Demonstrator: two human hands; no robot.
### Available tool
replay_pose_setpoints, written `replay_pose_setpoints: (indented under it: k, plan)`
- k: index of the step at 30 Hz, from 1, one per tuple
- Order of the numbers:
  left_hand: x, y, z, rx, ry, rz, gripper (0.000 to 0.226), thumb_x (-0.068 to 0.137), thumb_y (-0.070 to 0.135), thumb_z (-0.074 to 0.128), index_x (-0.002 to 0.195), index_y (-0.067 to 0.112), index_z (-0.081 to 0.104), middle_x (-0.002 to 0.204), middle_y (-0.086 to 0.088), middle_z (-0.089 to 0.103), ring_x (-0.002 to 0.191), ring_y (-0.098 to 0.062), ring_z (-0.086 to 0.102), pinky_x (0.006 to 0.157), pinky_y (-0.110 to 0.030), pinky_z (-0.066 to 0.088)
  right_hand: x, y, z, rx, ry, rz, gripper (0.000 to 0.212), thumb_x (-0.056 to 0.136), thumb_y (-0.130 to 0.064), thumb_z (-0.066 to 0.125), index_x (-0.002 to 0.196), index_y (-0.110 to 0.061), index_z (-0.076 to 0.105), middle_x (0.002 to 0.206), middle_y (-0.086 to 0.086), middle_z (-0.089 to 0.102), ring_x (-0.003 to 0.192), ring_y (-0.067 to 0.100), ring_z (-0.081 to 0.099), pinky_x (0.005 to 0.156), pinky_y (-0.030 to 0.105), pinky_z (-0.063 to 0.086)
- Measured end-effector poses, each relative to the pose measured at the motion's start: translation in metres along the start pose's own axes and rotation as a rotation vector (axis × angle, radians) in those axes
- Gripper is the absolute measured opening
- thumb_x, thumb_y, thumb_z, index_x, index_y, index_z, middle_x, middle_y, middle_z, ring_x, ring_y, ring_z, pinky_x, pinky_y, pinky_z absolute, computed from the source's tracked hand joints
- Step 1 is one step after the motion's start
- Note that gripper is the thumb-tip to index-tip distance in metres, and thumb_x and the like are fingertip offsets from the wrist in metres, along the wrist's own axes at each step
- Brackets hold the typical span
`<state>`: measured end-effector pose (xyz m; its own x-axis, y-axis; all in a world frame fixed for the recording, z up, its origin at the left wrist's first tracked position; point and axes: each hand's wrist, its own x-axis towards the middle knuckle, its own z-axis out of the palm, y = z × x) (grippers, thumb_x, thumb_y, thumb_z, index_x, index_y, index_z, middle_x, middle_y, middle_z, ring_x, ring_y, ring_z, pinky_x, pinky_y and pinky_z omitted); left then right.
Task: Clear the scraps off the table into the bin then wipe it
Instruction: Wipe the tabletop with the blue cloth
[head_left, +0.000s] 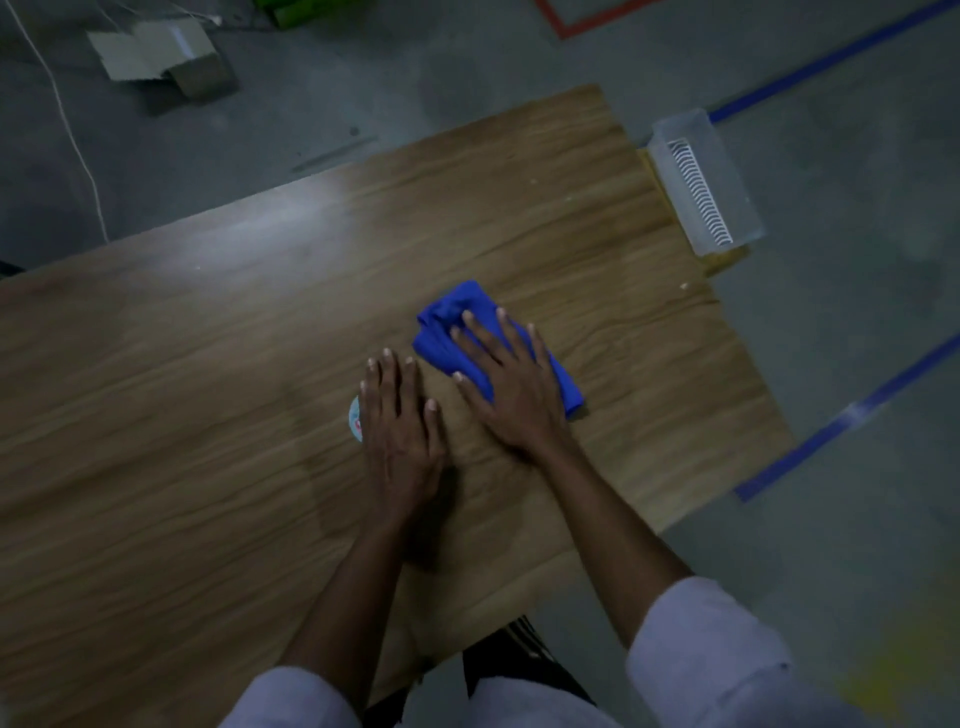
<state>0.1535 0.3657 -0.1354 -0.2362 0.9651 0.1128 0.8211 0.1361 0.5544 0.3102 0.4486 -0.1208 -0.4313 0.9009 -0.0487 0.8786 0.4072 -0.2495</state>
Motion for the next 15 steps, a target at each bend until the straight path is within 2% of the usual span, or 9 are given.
replay_pose_setpoints:
  k: [3,8,10,12,15]
  plan:
    - [-0.017,0.007,0.0,0.031,-0.03,-0.02,0.058,0.103,0.023,0.044,0.156,0.001,0.034,0.166,-0.019,0.022,0.156,-0.034,0.015,0.126,-0.053,0.015,-0.029,0.066,-0.011,-0.024,0.023,0.145,0.061,0.103,-0.056,0.037,0.159,-0.037,0.022,0.167,-0.016,0.015,0.156,0.021,0.011,0.122,0.051,0.017]
    - [-0.035,0.008,0.003,0.063,-0.041,-0.03,0.058,0.102,0.023,0.045,0.156,0.003,0.035,0.166,-0.021,0.022,0.155,-0.037,0.016,0.126,-0.053,0.012,-0.089,0.151,-0.031,0.026,0.135,0.732,0.063,0.104,-0.06,0.029,0.16,-0.035,0.017,0.167,-0.014,0.015,0.155,0.023,0.01,0.124,0.052,0.013]
    - [-0.041,0.009,0.001,0.077,-0.045,-0.025,0.057,0.103,0.024,0.045,0.155,0.002,0.036,0.165,-0.023,0.023,0.155,-0.04,0.016,0.125,-0.054,0.014,-0.102,0.145,-0.029,0.055,0.169,0.898,0.064,0.103,-0.063,0.025,0.16,-0.036,0.015,0.168,-0.014,0.012,0.156,0.023,0.008,0.123,0.054,0.011]
    - [-0.048,0.01,0.0,0.098,-0.055,-0.015,0.057,0.104,0.025,0.044,0.155,0.002,0.036,0.165,-0.023,0.023,0.155,-0.04,0.016,0.125,-0.054,0.014,-0.108,0.114,-0.021,0.074,0.174,0.975,0.065,0.103,-0.062,0.025,0.161,-0.035,0.013,0.168,-0.013,0.009,0.156,0.024,0.006,0.122,0.055,0.01]
    - [-0.055,0.012,0.001,0.102,-0.068,-0.025,0.057,0.104,0.026,0.043,0.157,0.006,0.034,0.167,-0.019,0.021,0.156,-0.038,0.014,0.125,-0.053,0.013,-0.117,0.045,-0.007,0.067,0.177,0.908,0.066,0.103,-0.061,0.029,0.161,-0.034,0.014,0.168,-0.012,0.01,0.156,0.025,0.005,0.123,0.054,0.01]
